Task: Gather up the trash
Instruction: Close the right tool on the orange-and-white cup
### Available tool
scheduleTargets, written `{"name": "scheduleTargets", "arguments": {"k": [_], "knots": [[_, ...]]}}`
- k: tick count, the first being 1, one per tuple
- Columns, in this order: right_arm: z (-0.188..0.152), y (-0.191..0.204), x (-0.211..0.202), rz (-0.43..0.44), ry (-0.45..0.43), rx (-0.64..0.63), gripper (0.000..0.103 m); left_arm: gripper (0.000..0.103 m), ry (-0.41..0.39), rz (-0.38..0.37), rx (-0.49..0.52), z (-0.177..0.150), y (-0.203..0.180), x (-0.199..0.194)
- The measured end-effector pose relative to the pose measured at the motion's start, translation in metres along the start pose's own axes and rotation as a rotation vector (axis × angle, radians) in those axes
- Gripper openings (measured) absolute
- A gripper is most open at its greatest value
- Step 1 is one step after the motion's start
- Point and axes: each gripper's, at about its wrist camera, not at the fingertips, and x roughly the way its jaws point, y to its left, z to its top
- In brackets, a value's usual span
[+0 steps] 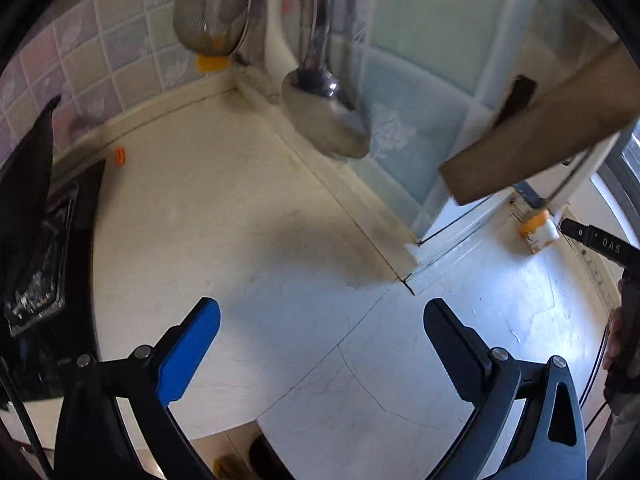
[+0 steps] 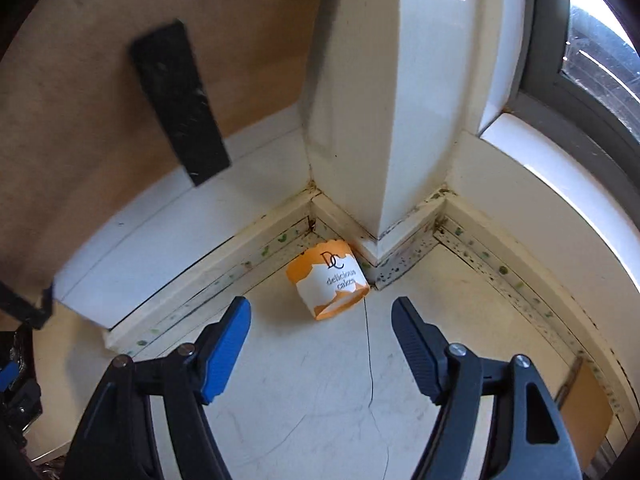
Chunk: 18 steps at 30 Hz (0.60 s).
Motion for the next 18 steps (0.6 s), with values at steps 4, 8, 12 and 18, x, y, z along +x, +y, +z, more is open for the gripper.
{"name": "scheduleTargets", "arguments": {"k": [4,8,12,18], "knots": [[0.007,0.001,0.023,-0.028,0.007,-0.050,0.073,0.101,0.046,-0.010,-0.047,-0.007,-0.003,0.017],[0.007,0.004,0.042,-0.015,0.039,-0.085,0.073,0.101,0.072,-0.010,-0.051,-0.015,-0.011,0.027],[0.004,0.007,0.051,0.015,0.063,-0.092,0.073,0.101,0.065,-0.005,-0.040,-0.019,-0.014,0.028],[0.002,0.002,0.057,0.041,0.071,-0.040,0.051,0.101,0.075,-0.005,-0.062,-0.022,-0.008,0.027]]}}
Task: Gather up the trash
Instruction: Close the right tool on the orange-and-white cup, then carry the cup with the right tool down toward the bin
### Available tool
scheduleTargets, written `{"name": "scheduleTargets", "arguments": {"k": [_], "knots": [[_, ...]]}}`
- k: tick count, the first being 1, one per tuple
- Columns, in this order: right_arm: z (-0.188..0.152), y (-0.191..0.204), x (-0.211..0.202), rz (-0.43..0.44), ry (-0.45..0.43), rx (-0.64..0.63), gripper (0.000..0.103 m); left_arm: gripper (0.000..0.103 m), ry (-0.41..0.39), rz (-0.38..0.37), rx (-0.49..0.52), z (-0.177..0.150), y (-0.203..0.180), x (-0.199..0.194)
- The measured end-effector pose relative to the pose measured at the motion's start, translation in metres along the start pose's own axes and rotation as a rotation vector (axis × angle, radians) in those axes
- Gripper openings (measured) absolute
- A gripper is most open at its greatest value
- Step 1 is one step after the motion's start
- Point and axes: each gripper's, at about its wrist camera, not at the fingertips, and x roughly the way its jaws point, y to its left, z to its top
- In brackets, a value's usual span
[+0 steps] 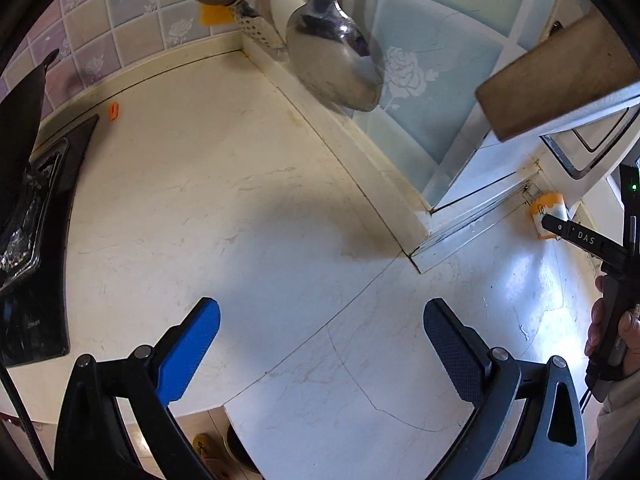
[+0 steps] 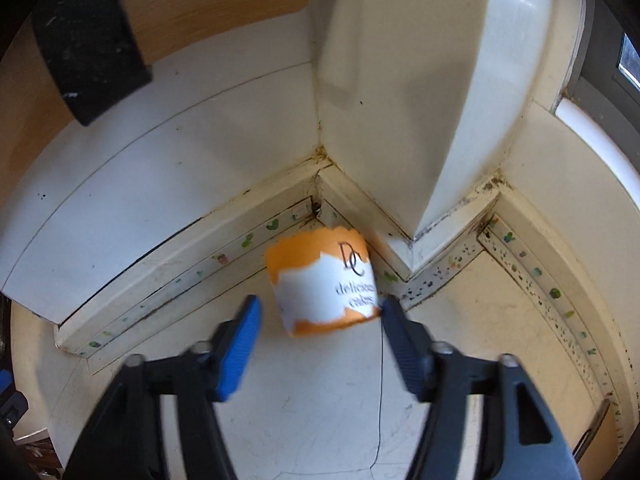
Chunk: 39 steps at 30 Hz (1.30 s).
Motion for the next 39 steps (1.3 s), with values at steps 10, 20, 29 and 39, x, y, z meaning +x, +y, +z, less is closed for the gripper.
{"name": "scheduleTargets", "arguments": {"k": [10,20,29,39], "knots": [[-0.030,-0.002,-0.034,0.103,0.008,0.102,0.050,0.101,0.011,-0.005,0.032,-0.009,0.005,-0.008],[-0.091,0.038,-0.122,0.216,-0.001,0.188,0.050,0.101,-0.022,-0.077,0.155,-0.021,0.015,-0.049],[-0.177,0.112,-0.220,0.213,-0.080,0.305,0.050,0.101,-0.128,-0.173,0.367,-0.036,0.034,-0.122],[-0.291,0.194,-0.288,0.106,-0.156,0.541,0.051,0.101,-0.196,-0.352,0.524,-0.079,0.082,-0.194]]}}
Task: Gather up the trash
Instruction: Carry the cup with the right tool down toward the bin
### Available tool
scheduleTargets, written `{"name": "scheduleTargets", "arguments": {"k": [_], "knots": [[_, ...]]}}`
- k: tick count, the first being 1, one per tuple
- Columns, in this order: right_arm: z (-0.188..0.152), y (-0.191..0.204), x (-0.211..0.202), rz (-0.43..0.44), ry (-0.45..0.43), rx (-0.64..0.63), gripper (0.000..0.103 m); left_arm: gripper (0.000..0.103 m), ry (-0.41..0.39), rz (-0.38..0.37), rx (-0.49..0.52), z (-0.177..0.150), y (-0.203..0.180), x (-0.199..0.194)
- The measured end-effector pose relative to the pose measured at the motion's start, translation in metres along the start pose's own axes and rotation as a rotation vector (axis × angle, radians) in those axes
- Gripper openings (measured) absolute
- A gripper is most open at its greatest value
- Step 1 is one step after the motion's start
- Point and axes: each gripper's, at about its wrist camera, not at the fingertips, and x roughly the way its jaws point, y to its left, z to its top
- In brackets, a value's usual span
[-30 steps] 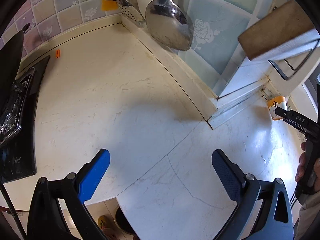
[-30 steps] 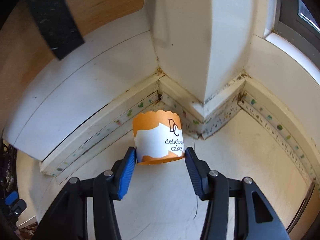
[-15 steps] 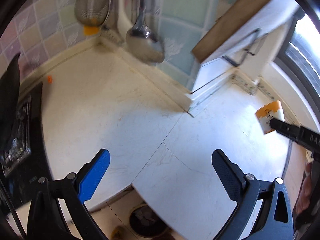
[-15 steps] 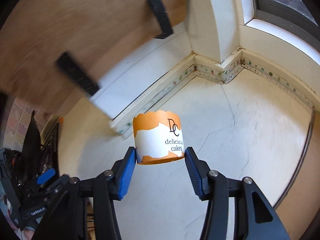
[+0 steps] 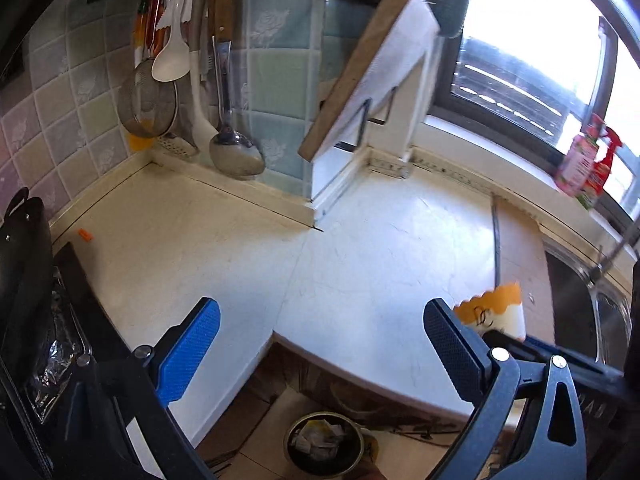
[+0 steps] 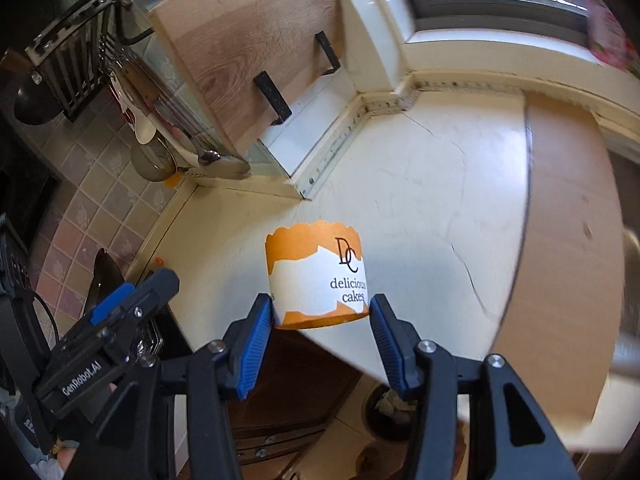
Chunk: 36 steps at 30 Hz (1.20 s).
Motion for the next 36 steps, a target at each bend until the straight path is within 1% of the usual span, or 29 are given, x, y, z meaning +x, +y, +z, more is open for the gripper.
{"name": "scheduleTargets", "arguments": {"k": [3,4,8,12,14,16,20,24,28,33,36], "knots": [[-0.041,0.001,-0.011,-0.031,0.002,0.056,0.051,0.101,-0.022,-0.022,0.042,-0.024,-0.004,-0.017],[-0.057,0.002,-0.013,-0.050,0.010,0.069,0.051,0.101,-0.017,-0.030,0.057,-0.030,-0.006,-0.019],[-0.098,-0.001,-0.017,-0.087,0.052,0.106,0.051,0.101,0.031,-0.058,0.079,-0.047,-0.011,-0.018],[-0.122,-0.006,-0.020,-0.100,0.095,0.113,0.051,0.101,0.030,-0.041,0.129,-0.067,-0.013,-0.017],[-0.131,-0.014,-0.017,-0.107,0.116,0.128,0.051,0.101,0.045,-0.032,0.146,-0.078,-0.013,-0.014],[-0.140,-0.023,-0.010,-0.108,0.148,0.141,0.051,0.101,0.073,-0.030,0.151,-0.090,-0.011,-0.006],[-0.159,-0.041,0.015,-0.113,0.237,0.143,0.051,0.101,0.175,0.003,0.153,-0.120,-0.008,0.018],[-0.184,-0.064,0.050,-0.120,0.329,0.151,0.051,0.101,0.245,0.052,0.188,-0.156,-0.005,0.038],[-0.221,-0.095,0.101,-0.109,0.421,0.183,0.051,0.101,0.349,0.100,0.247,-0.212,0.000,0.073],[-0.287,-0.145,0.202,-0.144,0.581,0.221,0.051,0.101,0.488,0.162,0.272,-0.293,0.017,0.131],[-0.318,-0.168,0.256,-0.176,0.643,0.237,0.051,0.101,0.536,0.194,0.277,-0.330,0.026,0.164]]}}
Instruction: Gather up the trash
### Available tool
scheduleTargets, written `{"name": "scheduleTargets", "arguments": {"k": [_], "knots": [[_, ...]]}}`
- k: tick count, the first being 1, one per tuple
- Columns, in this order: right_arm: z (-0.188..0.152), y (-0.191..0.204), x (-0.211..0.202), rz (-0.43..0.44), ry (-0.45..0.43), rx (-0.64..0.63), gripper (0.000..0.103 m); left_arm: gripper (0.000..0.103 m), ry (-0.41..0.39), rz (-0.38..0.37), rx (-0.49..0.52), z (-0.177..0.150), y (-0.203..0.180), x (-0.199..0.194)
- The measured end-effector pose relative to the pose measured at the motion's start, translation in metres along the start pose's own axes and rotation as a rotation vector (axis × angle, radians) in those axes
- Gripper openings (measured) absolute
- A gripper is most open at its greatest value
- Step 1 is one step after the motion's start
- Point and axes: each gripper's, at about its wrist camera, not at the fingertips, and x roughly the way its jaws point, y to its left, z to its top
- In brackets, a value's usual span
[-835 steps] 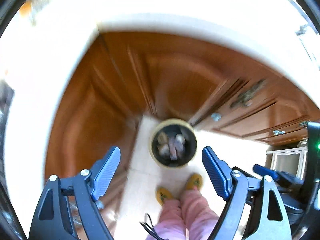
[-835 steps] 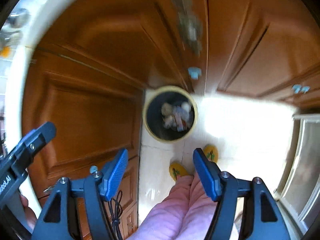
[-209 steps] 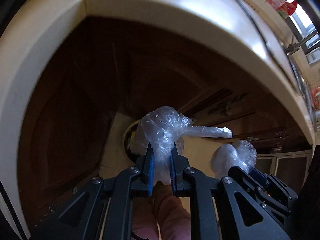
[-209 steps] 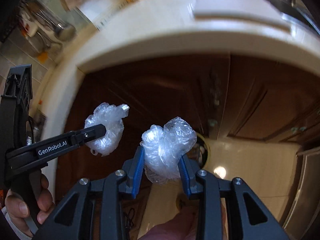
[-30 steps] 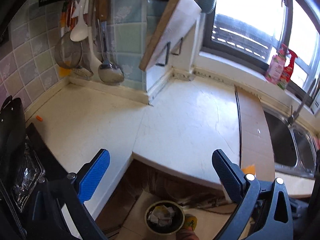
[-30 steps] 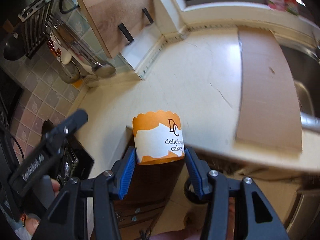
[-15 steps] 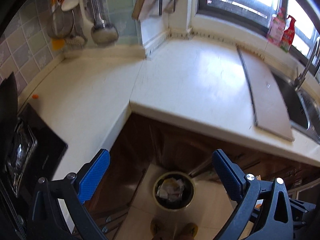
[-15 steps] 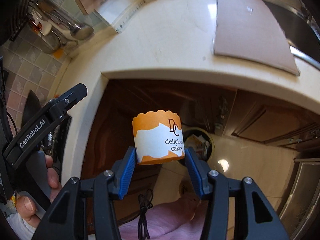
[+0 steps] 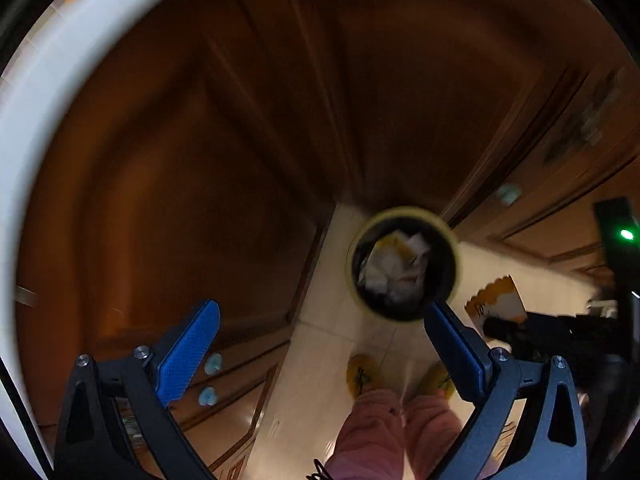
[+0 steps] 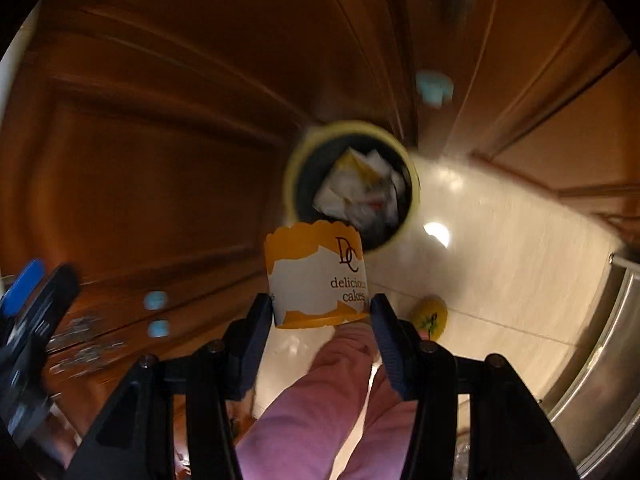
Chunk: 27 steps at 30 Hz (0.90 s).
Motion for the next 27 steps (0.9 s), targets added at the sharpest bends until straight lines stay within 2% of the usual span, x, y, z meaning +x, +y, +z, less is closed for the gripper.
{"name": "scheduleTargets", "arguments": {"k": [5,11,12,14,16,22,27], "knots": [[0.027,-0.014,0.075,-0.018,0.032,0.038,0.052,0.101,0.028,0.034,0.026,-0.013,-0.013,0.059],[0.058,-0.021,0.109,0.029,0.030,0.079,0.053,0.101,0.027,0.032,0.021,-0.013,-0.018,0.090],[0.062,-0.021,0.111,0.032,0.024,0.082,0.055,0.101,0.025,0.030,0.020,-0.012,-0.018,0.093],[0.065,-0.020,0.114,0.049,0.007,0.085,0.066,0.101,0.021,0.027,0.017,-0.010,-0.014,0.099],[0.068,-0.018,0.113,0.051,-0.012,0.081,0.069,0.101,0.021,0.021,0.012,-0.007,-0.012,0.102],[0.060,-0.019,0.097,0.034,-0.043,0.082,0.069,0.101,0.009,-0.006,-0.006,0.001,-0.001,0.101],[0.046,-0.012,0.071,0.014,-0.050,0.029,0.069,0.101,0.000,-0.024,0.000,0.009,0.000,0.082]]}}
